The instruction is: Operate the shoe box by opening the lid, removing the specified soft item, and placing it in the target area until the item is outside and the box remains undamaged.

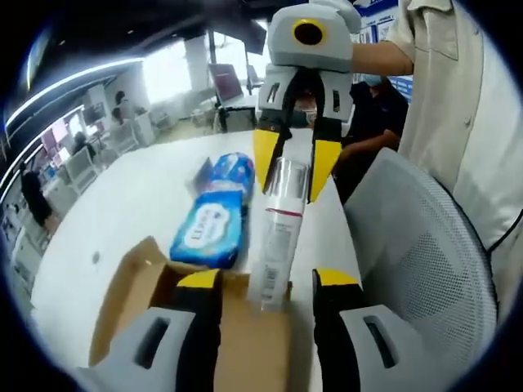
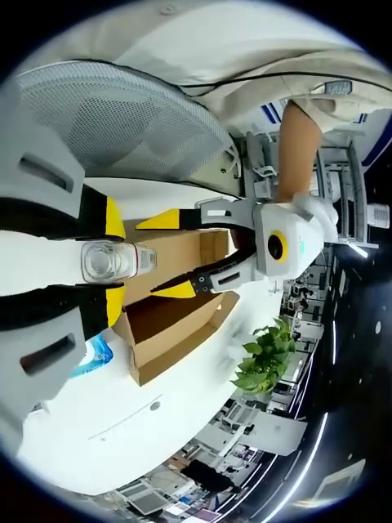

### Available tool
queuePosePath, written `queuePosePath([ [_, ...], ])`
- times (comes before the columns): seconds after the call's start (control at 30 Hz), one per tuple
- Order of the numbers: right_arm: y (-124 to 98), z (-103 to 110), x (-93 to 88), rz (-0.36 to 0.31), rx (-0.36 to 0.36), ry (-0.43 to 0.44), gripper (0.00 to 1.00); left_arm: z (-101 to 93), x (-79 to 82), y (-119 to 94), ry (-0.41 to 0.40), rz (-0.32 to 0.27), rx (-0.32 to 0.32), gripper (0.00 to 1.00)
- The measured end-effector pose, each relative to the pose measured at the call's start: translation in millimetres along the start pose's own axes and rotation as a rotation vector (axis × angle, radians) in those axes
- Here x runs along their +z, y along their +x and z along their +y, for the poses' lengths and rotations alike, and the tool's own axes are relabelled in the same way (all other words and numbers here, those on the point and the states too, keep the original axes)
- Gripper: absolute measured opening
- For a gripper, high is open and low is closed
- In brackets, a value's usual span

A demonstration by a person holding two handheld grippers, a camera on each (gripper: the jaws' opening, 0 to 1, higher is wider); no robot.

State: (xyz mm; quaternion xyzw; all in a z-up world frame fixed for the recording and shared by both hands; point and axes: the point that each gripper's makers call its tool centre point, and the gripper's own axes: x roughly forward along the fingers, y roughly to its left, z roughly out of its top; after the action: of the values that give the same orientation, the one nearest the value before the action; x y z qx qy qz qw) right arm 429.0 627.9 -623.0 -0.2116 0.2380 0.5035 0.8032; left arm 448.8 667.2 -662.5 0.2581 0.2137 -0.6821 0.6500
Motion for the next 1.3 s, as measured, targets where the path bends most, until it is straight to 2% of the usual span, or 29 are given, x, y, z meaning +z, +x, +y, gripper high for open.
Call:
queuePosePath([
  [0.43,-18,-55,-10.8,0.088,-0.035,-0.065,0.16,22.8,-18.4,-27,-0.157,-0.032,0.149,0.58],
  [0.67,-25,-88,-17.8,0.141,-0.045,-0.098,0.16,30.5,-32.7,-48,-0.212,-0.033,0.215,0.59],
  [1.0,-25,-128,-31.8,0.231,-0.037,-0.135,0.16,34.5,-51.8,-77,-0.284,-0.04,0.307,0.65],
  [1.3,-23,-165,-48.6,0.339,-0.027,-0.15,0.17,30.2,-66.4,-101,-0.348,-0.04,0.384,0.69],
])
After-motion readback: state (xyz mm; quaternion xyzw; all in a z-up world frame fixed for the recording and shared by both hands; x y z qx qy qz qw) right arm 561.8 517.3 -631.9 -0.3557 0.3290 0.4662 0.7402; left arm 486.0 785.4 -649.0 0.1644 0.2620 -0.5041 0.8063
